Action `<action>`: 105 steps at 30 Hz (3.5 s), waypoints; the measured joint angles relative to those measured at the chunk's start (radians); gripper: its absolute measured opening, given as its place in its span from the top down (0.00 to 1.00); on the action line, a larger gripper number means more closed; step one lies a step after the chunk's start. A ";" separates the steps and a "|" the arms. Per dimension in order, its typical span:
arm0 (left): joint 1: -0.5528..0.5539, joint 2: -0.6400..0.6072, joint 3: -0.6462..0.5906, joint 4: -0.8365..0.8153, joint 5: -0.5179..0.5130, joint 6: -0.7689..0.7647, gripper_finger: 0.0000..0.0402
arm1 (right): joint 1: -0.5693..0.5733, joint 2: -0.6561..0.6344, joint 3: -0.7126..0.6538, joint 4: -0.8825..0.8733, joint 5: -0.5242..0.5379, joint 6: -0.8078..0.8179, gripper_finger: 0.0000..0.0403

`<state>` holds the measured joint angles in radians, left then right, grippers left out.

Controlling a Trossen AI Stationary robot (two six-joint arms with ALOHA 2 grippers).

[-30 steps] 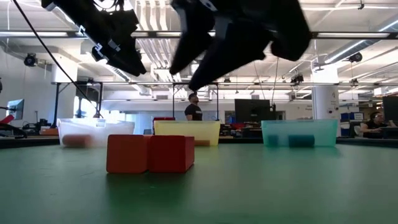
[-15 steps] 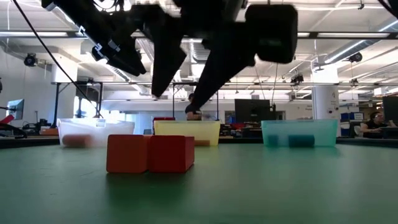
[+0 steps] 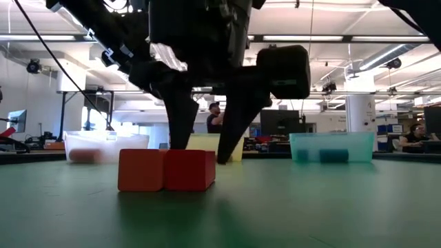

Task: Sort & place blocks by color
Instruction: Put the red block into the yellow bin, then put the orange block into the transparent bin

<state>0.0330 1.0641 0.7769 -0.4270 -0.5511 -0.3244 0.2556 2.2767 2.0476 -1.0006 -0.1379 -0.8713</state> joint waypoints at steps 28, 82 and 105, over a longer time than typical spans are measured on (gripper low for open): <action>0.000 0.000 0.000 0.001 -0.008 0.017 0.52 | -0.035 -0.104 -0.004 -0.106 0.225 0.060 0.74; -0.009 -0.001 0.000 0.039 0.072 0.020 0.52 | -0.692 -0.306 -0.161 0.149 0.131 0.647 0.53; -0.371 0.127 0.028 0.347 0.156 -0.034 0.52 | 0.028 -1.027 -1.061 0.810 0.495 0.942 0.72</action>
<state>-0.3385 1.1907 0.8054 -0.0802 -0.3955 -0.3587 0.2832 1.2493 0.9866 -0.1905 0.3567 0.0708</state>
